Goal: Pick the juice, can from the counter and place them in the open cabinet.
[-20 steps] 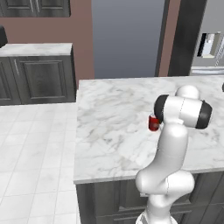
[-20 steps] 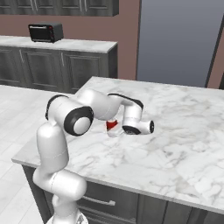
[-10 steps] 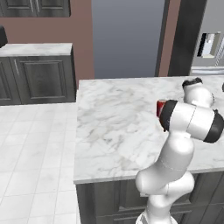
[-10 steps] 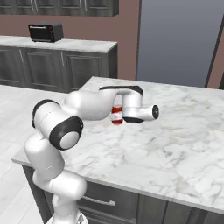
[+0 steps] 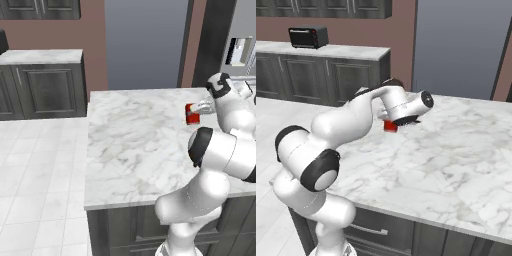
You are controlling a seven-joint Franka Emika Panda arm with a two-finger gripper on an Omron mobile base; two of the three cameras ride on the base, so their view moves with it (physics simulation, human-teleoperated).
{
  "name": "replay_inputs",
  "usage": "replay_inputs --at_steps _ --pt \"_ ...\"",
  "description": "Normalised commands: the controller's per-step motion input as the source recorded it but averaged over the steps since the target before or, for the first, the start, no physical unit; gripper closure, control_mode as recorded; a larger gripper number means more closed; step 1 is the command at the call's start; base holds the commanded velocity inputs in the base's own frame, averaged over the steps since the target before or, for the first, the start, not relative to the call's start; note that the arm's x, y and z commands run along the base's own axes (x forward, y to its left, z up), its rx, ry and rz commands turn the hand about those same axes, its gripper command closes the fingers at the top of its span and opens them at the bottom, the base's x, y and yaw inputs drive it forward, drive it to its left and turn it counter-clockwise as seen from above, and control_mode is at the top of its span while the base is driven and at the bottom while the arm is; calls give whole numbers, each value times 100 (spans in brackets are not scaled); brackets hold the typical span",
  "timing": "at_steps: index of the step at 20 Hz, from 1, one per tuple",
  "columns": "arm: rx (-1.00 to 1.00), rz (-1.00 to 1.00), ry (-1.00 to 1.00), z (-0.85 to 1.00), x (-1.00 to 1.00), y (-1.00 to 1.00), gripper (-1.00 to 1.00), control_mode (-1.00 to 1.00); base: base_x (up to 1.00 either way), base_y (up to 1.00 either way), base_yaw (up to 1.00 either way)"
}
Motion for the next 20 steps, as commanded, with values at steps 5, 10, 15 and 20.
replay_inputs --at_steps 5,10,15,20 --pt "-8 -19 16 60 -29 27 100 -100 0 0 0" --pt "-12 -22 4 50 -26 57 100 -100 0 0 0" --pt "-13 -21 0 33 -42 65 100 -100 0 0 0" --pt "-11 -19 -2 30 -54 43 100 -100 0 0 0"
